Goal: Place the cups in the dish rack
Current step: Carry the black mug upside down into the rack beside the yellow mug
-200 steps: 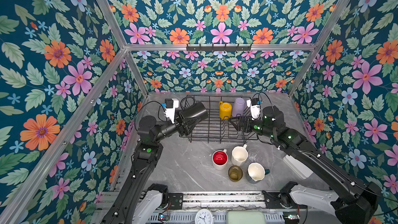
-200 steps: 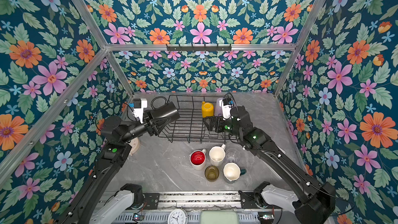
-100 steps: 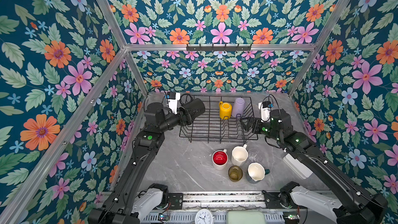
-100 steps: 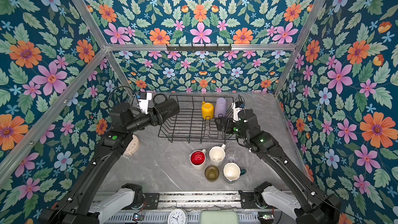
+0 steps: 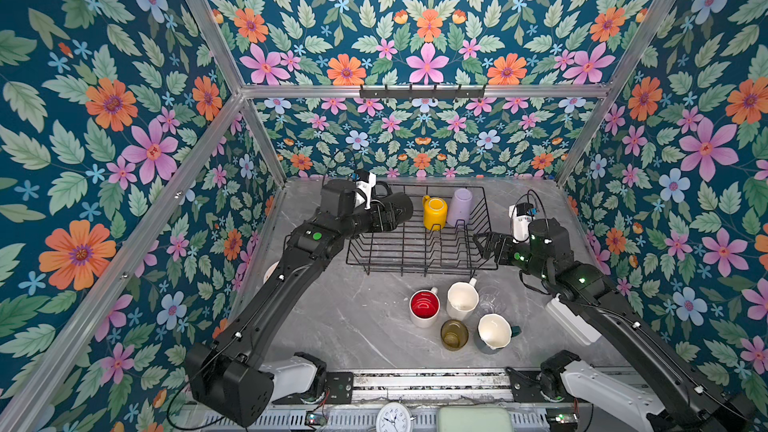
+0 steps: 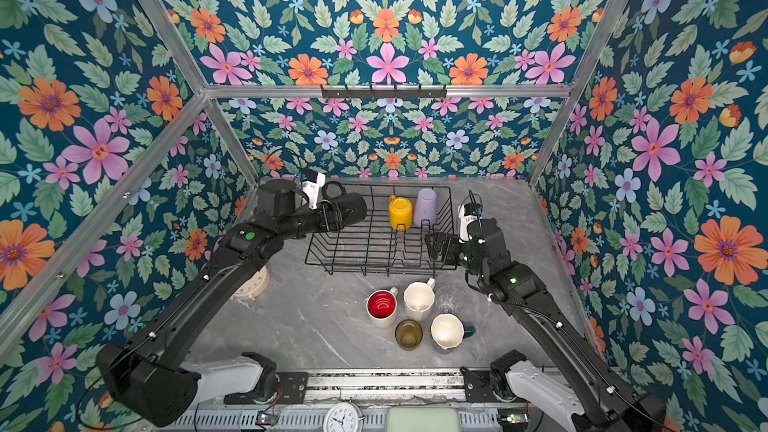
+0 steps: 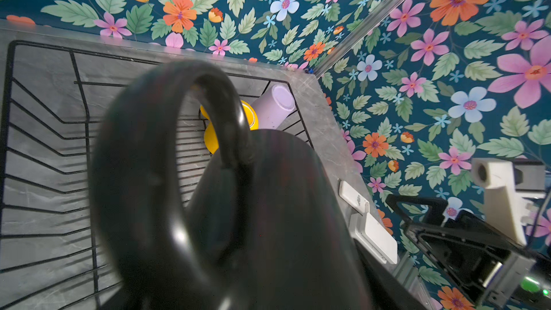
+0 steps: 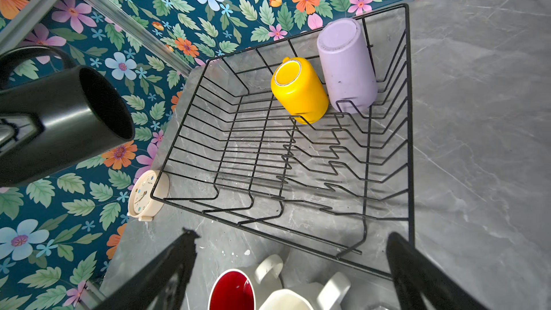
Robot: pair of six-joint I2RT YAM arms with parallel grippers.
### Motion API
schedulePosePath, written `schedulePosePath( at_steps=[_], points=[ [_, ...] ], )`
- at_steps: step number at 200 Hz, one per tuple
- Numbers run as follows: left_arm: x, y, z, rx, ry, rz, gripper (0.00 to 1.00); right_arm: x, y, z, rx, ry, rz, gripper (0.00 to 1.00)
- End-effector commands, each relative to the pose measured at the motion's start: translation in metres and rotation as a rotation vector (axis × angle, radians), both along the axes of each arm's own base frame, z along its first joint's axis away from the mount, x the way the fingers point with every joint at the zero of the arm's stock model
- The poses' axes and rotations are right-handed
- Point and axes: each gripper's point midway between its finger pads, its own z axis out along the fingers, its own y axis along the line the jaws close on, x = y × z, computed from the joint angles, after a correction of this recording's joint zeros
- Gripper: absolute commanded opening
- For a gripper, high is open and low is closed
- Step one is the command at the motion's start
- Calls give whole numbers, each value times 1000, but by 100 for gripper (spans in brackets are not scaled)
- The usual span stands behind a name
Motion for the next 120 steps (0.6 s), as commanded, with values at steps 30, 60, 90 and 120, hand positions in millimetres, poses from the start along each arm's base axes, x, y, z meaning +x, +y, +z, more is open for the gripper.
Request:
schedulePosePath(
  at_steps=[30,60,90,120],
  points=[
    [14,-26,-14,81,41,33,0,-4,-10,-11,-52,5,-11,99],
    [17,-50,-32,106,90,20,0,-5,-14,-20,-66,16,-15,99],
    [19,-69,-61,136,159,24,0,-6,-17,-29,-83,28,-20,99],
    [20,-85,-78,159,200,23,0,-8,-22,-35,-94,38,-21,99]
  ],
)
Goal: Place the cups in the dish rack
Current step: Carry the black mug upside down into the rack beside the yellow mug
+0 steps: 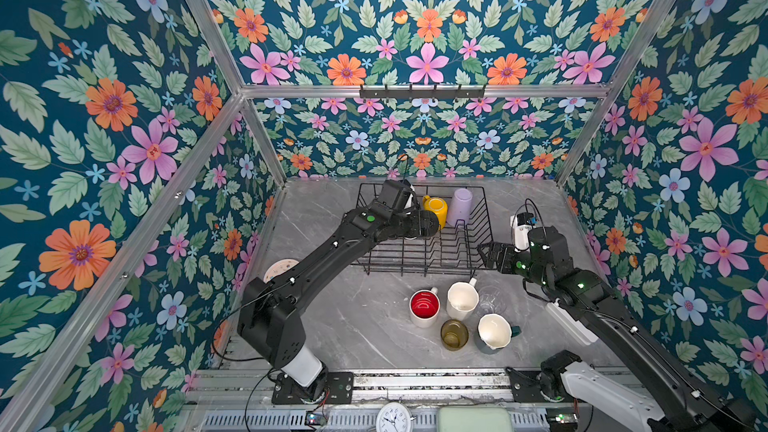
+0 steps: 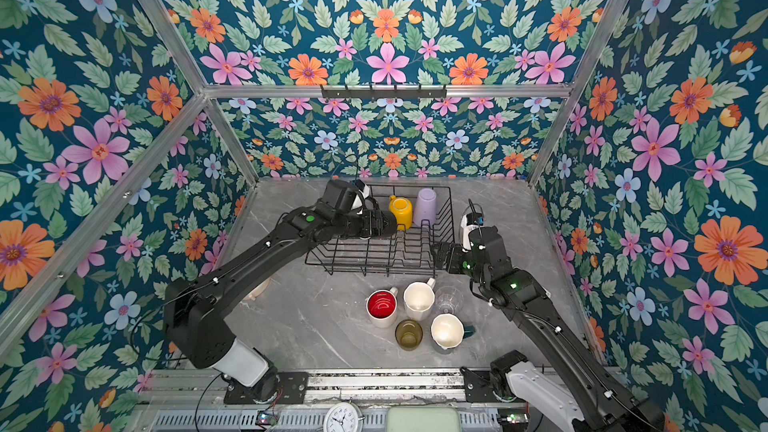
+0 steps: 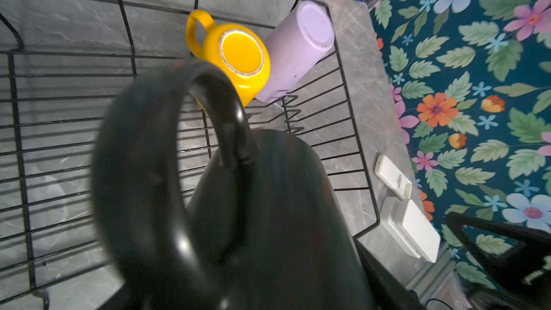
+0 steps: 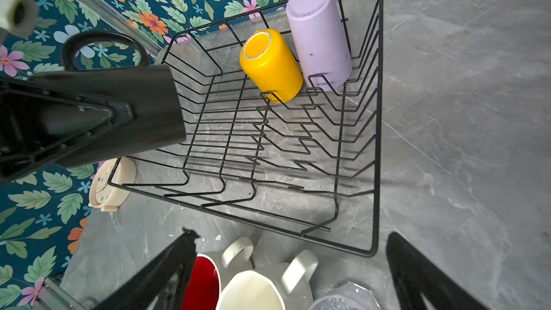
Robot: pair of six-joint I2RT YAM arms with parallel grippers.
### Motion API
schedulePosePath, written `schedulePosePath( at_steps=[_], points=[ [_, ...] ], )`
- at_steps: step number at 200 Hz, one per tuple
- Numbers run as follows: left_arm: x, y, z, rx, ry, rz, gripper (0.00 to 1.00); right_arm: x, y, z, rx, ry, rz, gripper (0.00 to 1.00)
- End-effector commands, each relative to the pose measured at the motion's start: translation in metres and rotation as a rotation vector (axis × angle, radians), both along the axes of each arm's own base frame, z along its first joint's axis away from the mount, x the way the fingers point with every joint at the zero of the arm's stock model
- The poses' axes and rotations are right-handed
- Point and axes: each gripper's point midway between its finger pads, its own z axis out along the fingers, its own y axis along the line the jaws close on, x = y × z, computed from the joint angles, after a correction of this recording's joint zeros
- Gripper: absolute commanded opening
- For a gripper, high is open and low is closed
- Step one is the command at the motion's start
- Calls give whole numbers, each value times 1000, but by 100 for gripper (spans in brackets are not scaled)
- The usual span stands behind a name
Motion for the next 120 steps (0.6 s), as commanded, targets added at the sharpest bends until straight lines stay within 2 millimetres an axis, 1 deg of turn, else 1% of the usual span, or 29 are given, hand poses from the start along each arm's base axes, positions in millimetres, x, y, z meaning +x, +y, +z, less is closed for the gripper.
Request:
schedulePosePath(
  at_steps=[1,20,47,79,120],
  points=[
    [9,-10,7,-18,-24,34,0,0,-4,-2,-21,-8,0,99],
    [12,-16,-3,26,-8,41,0,0,-8,-7,-9,6,-1,98],
    [11,-28,-17,43,37,35,0,1,-13,-14,23,26,3,98],
    [14,-34,-32,70,68,61,0,0,-14,-16,15,25,17,98],
    [18,-36,-47,110,102,94,0,1,-9,-18,12,32,50,97]
  ],
)
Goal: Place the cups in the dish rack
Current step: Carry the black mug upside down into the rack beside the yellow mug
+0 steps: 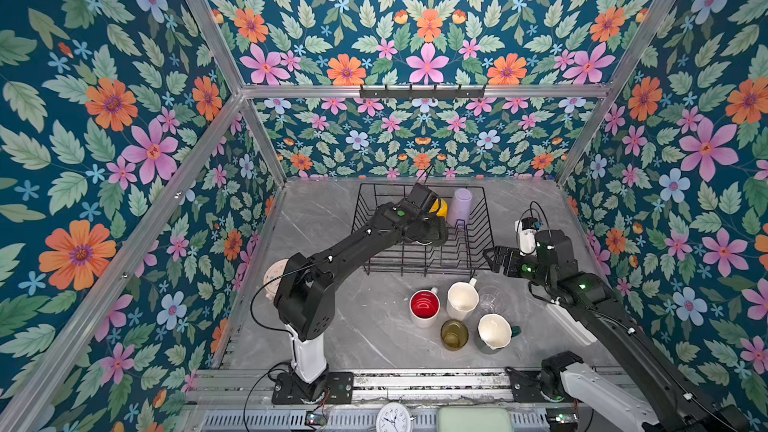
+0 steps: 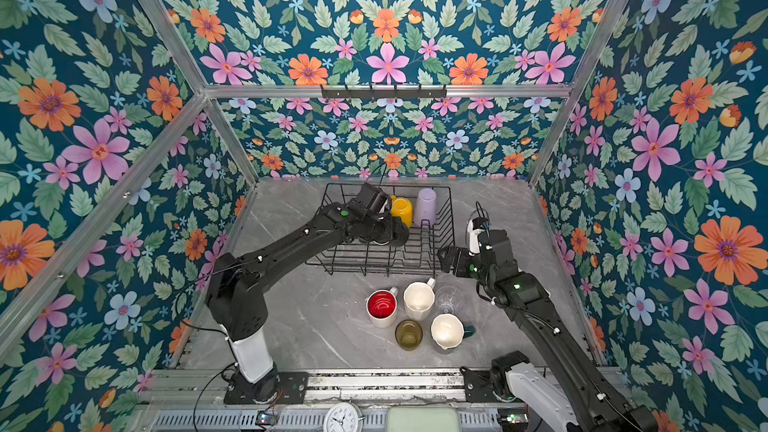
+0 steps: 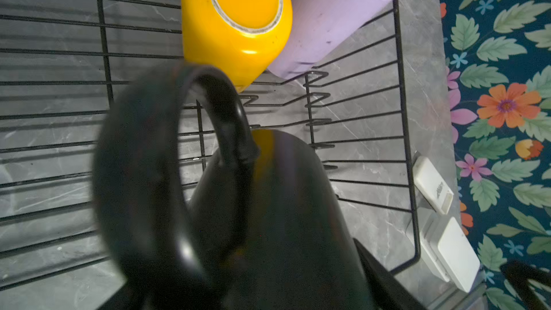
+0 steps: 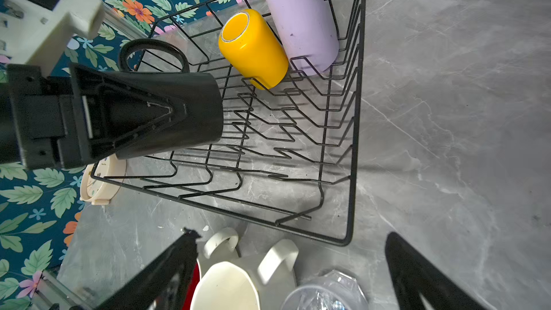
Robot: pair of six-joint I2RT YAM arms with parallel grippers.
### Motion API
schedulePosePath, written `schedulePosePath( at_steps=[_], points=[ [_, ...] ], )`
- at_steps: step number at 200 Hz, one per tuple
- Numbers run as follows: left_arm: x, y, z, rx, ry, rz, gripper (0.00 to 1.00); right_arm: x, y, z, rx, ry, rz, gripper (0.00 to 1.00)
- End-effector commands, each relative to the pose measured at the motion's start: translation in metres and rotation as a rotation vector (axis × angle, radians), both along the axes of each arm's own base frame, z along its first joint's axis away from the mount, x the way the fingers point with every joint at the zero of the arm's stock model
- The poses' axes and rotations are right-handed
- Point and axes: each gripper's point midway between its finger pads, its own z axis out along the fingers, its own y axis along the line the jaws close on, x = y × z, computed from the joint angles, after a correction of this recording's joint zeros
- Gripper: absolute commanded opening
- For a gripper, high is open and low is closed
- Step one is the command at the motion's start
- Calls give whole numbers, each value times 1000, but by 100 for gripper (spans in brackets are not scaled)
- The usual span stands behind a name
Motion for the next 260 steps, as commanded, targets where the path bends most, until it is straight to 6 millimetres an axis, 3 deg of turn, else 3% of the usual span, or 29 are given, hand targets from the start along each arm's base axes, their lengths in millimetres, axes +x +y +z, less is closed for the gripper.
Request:
schedulePosePath(
  at_steps=[1,63,158,181,209,223,240,260],
  points=[
    [7,0,2,2,-12,38,0,2,5,4,2,-20,37,97],
    [12,-13,-21,40,39,34,0,1,13,-2,12,-5,82,96],
    [20,-13,-64,122,99,51,1,-2,21,-9,47,19,120,95],
    [20,-15,-74,131,116,47,15,-3,21,-12,47,24,123,95],
    [23,-14,-80,145,118,51,47,-4,22,-14,47,30,126,95],
    [24,-14,-82,148,117,46,53,-4,23,-14,51,33,128,95],
    [24,-15,-85,149,117,42,68,-4,23,-14,53,32,129,95],
    [26,-16,-85,146,107,39,74,-4,23,-15,52,34,131,95]
  ],
)
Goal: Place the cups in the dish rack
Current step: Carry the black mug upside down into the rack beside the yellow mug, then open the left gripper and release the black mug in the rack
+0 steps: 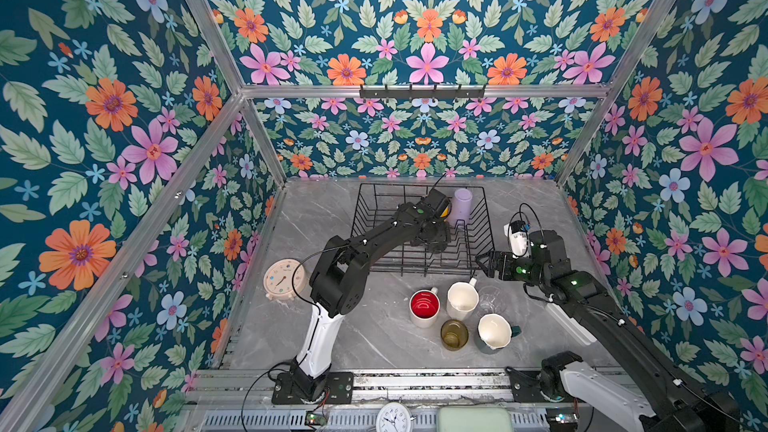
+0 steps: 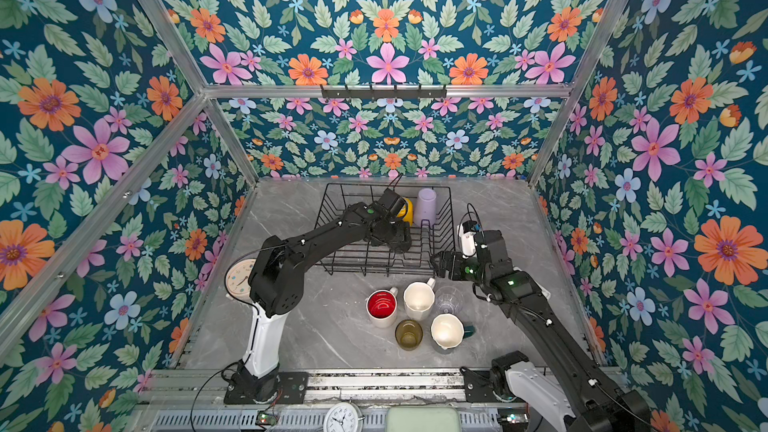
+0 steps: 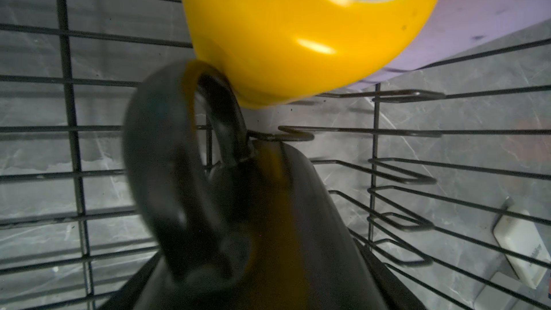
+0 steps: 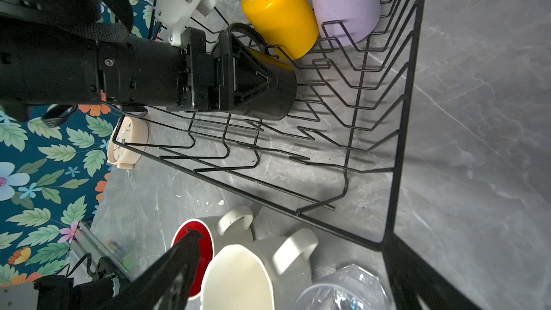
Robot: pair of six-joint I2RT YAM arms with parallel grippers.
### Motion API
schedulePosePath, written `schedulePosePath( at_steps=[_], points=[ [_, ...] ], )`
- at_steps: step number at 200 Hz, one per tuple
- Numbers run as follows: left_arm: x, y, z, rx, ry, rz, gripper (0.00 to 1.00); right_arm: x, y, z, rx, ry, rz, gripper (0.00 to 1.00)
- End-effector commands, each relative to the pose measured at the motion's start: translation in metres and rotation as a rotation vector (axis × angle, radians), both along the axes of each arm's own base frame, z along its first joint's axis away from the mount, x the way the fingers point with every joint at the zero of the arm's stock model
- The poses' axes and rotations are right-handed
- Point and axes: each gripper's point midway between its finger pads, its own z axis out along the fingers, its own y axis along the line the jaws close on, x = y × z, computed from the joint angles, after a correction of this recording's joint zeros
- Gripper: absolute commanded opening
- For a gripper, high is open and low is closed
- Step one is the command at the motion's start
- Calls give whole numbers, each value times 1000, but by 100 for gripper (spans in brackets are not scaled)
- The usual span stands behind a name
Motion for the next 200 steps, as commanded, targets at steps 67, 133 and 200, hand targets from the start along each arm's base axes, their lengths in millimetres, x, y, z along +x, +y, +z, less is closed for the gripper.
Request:
schedulePosePath(
  at_steps=[67,133,200],
  points=[
    [-2,-1,-1,-4,-10,-27,87,3,3,0,3,-3,11,95],
    [0,-2,5,-36,-42,-24,94,3,4,-1,3,5,14,94],
    [1,-4,33,-101,-113,-29,100,2,3,3,-1,5,16,94]
  ],
)
